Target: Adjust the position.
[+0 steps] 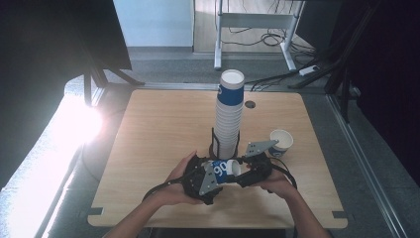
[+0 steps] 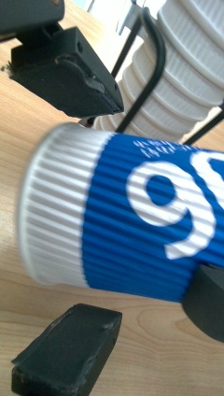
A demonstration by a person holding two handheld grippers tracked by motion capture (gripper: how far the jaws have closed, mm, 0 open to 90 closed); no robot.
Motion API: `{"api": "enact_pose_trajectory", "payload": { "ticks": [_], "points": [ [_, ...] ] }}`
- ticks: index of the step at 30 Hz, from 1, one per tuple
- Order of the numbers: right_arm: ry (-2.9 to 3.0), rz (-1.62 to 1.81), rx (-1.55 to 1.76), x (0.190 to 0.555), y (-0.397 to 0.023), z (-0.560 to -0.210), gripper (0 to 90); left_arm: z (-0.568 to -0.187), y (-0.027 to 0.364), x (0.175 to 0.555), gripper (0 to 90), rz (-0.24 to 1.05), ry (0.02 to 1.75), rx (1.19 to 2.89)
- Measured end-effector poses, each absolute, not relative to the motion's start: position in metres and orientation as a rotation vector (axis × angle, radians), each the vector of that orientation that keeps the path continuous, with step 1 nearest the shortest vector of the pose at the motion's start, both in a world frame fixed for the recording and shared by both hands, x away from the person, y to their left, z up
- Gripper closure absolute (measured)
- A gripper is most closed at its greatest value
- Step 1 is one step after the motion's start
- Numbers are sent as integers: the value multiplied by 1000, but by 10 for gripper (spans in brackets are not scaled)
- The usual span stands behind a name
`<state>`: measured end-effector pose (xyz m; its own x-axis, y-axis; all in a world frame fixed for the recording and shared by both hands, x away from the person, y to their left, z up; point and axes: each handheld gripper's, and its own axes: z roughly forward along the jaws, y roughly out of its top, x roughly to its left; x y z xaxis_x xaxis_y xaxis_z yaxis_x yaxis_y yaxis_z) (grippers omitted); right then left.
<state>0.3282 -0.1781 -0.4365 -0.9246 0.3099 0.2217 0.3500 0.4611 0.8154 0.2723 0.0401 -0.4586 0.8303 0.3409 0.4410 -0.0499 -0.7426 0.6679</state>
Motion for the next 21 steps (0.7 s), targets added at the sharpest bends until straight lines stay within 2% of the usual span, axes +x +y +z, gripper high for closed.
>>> {"api": "enact_pose_trajectory", "payload": {
  "ticks": [4,9,18,21],
  "points": [
    [-2635,-1503,-583,326,-176,-436,276,-458,36,273,55,738,188,2325],
    [-2620,-1517,-572,325,-178,-435,276,-460,36,275,164,743,194,2329],
    [-2646,-1475,-570,325,-177,-435,267,-461,34,274,197,762,160,2350],
    [-2703,-1442,-561,323,-175,-432,203,-460,34,274,201,761,152,2353]
  ]
}}
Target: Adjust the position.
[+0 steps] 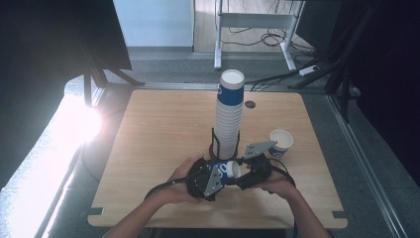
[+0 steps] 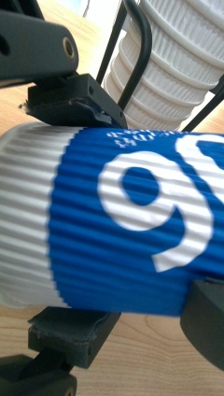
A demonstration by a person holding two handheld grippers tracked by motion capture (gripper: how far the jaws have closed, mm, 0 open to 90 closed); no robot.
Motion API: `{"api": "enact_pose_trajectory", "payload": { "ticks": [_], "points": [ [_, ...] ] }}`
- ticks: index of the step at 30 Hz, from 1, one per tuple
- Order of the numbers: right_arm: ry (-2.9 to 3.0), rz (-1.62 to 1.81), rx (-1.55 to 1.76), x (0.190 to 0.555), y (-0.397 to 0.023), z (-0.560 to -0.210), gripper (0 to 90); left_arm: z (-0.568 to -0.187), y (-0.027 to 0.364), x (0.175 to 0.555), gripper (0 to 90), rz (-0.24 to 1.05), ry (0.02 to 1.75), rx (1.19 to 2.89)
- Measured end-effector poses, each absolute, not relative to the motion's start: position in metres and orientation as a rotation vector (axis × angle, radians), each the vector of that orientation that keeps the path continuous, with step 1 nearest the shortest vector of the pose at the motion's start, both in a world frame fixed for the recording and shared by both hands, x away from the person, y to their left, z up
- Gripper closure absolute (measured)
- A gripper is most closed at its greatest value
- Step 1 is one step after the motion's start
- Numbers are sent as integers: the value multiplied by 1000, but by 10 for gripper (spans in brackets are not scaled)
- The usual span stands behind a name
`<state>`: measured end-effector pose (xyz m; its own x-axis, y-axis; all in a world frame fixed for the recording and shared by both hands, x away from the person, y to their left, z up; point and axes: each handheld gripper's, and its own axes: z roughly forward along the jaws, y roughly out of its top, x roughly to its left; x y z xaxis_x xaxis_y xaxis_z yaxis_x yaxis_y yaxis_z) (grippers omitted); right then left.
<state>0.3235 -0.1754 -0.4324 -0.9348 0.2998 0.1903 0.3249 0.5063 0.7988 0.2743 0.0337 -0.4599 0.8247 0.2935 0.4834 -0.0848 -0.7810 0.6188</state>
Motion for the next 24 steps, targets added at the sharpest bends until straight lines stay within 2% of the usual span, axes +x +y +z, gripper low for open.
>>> {"api": "enact_pose_trajectory", "payload": {
  "ticks": [3,12,24],
  "points": [
    [-2748,-1395,-543,322,-175,-425,170,-459,35,274,201,767,140,2363],
    [-2933,-1124,-467,323,-175,-394,169,-456,35,275,202,813,127,2379],
    [-2959,-790,-392,334,-155,-386,167,-459,28,275,203,890,76,2425]
  ]
}}
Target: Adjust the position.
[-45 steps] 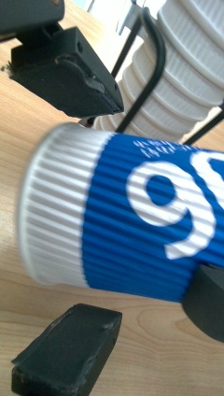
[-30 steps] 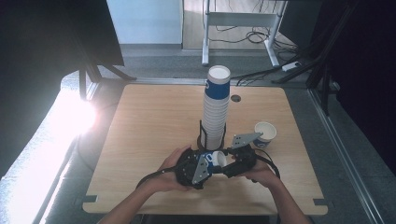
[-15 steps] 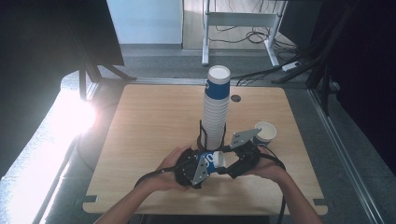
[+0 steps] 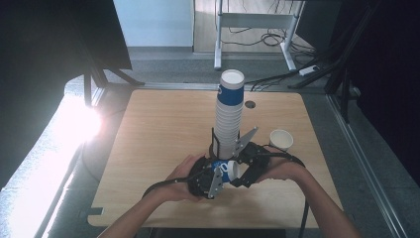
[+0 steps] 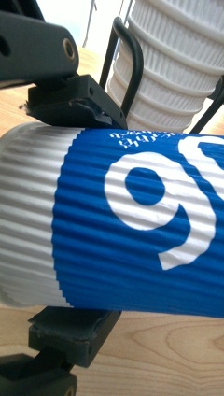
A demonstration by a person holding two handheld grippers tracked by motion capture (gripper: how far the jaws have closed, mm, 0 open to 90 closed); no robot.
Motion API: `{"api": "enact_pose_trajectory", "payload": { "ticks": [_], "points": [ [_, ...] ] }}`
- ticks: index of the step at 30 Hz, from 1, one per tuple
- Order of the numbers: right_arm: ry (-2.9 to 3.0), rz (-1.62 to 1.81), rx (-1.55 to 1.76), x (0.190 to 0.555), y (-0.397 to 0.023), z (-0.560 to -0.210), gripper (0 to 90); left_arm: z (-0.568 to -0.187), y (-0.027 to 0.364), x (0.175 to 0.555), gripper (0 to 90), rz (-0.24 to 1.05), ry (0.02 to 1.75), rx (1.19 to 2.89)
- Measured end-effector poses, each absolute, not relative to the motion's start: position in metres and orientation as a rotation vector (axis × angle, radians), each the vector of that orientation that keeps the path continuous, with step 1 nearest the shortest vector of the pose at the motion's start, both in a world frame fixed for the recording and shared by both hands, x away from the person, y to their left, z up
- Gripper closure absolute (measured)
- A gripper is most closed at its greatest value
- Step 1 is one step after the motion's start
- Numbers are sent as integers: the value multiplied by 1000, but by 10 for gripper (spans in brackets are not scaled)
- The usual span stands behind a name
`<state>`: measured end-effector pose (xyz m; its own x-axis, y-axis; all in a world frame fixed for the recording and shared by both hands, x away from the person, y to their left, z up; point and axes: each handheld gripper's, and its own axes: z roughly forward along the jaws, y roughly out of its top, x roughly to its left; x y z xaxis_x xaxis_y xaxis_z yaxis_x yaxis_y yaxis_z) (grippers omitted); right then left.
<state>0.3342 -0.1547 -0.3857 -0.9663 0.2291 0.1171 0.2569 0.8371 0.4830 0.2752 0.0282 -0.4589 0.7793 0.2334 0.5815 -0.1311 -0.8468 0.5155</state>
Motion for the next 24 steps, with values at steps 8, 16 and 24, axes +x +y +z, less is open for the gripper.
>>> {"api": "enact_pose_trajectory", "payload": {
  "ticks": [8,16,24],
  "points": [
    [-2962,-648,-390,342,-143,-396,158,-459,26,273,204,924,53,2416],
    [-2953,-576,-359,347,-131,-406,213,-457,22,268,204,965,-9,2416],
    [-2951,-590,-322,347,-133,-410,275,-460,20,268,181,957,4,2421]
  ]
}}
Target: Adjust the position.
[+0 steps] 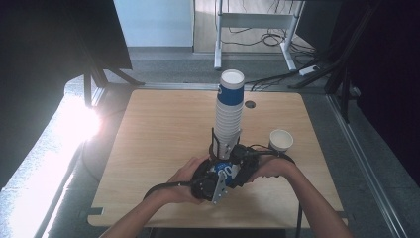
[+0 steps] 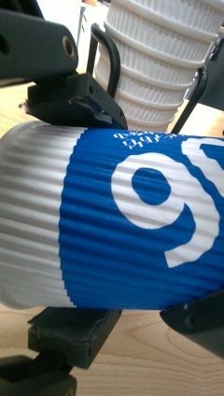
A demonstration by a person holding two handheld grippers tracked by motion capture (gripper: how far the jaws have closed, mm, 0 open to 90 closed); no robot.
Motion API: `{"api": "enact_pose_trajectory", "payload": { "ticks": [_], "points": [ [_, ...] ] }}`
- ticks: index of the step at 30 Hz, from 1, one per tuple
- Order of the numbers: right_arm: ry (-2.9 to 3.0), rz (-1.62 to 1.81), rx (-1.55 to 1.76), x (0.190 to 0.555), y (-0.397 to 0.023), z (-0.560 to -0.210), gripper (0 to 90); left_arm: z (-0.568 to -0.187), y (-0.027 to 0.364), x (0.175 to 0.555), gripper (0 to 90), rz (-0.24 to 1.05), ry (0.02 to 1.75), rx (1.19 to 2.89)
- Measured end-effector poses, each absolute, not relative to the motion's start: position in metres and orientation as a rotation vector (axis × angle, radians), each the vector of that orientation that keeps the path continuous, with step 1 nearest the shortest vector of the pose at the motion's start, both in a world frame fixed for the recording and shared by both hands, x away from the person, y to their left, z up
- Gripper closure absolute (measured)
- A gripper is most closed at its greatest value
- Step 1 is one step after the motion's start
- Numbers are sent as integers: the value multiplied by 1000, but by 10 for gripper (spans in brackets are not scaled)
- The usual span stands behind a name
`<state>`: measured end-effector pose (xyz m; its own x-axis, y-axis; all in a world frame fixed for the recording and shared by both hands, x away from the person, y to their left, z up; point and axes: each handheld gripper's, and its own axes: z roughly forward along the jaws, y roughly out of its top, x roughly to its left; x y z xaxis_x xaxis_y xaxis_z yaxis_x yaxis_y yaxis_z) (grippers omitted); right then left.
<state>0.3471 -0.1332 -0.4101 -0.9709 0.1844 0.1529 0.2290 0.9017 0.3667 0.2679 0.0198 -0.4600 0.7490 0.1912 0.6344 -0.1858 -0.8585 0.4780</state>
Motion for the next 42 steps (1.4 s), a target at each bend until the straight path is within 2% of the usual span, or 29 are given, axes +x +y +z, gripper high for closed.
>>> {"api": "enact_pose_trajectory", "payload": {
  "ticks": [4,8,14,24,33,42],
  "points": [
    [-2972,-627,-326,345,-136,-410,279,-458,21,270,80,932,42,2420],
    [-2962,-723,-335,342,-144,-410,279,-452,27,270,54,889,98,2364],
    [-2940,-936,-403,337,-161,-405,279,-439,48,273,62,740,254,2267],
    [-2928,-1233,-515,328,-174,-401,279,-434,66,271,76,603,438,2144],
    [-2798,-1551,-617,317,-186,-421,278,-442,77,273,85,378,568,2005],
    [-2651,-1808,-667,309,-194,-441,279,-445,85,279,89,238,643,1897]
  ]
}}
